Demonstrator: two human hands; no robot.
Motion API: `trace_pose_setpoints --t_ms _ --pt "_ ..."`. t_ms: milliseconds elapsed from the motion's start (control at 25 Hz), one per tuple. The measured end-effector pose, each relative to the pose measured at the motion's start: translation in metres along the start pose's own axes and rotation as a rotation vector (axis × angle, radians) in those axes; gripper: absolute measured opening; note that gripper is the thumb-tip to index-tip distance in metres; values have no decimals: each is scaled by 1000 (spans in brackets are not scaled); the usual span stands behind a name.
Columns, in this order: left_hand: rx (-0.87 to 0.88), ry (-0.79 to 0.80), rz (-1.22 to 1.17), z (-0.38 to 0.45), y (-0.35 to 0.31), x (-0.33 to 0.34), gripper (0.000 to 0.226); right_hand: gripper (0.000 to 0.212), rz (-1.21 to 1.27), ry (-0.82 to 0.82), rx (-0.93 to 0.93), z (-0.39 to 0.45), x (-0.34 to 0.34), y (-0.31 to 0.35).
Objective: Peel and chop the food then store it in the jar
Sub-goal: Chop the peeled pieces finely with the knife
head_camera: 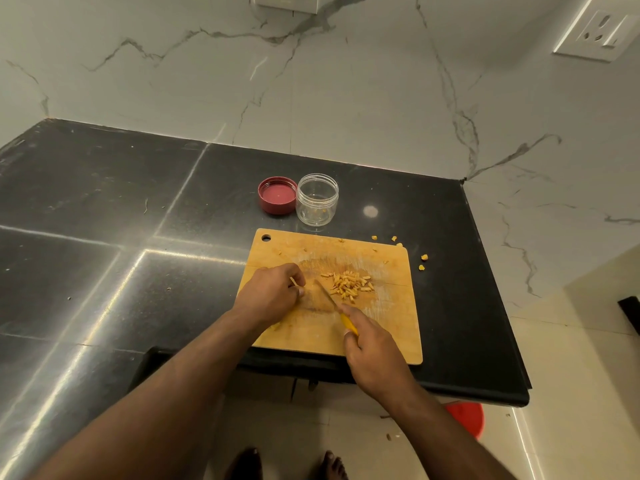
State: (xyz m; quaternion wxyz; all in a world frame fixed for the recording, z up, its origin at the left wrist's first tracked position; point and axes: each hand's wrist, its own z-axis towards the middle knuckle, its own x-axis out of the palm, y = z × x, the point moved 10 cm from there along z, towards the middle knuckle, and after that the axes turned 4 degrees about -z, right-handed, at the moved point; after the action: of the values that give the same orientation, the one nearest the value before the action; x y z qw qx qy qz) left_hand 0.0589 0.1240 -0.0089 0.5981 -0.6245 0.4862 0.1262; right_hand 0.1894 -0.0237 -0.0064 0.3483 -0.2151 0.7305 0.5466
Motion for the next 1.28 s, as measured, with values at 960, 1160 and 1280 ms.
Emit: trace_pose_setpoints --t_ms 960,1160,1280 --pt "70 -111 122 4 -4 -1 26 51 63 -44 9 -16 -6 2" --pt "62 -118 113 4 -3 0 27 49 8 -36 -34 -13 -3 15" --pt "68 -147 126 3 -6 0 24 49 -43 -6 -62 -11 4 22"
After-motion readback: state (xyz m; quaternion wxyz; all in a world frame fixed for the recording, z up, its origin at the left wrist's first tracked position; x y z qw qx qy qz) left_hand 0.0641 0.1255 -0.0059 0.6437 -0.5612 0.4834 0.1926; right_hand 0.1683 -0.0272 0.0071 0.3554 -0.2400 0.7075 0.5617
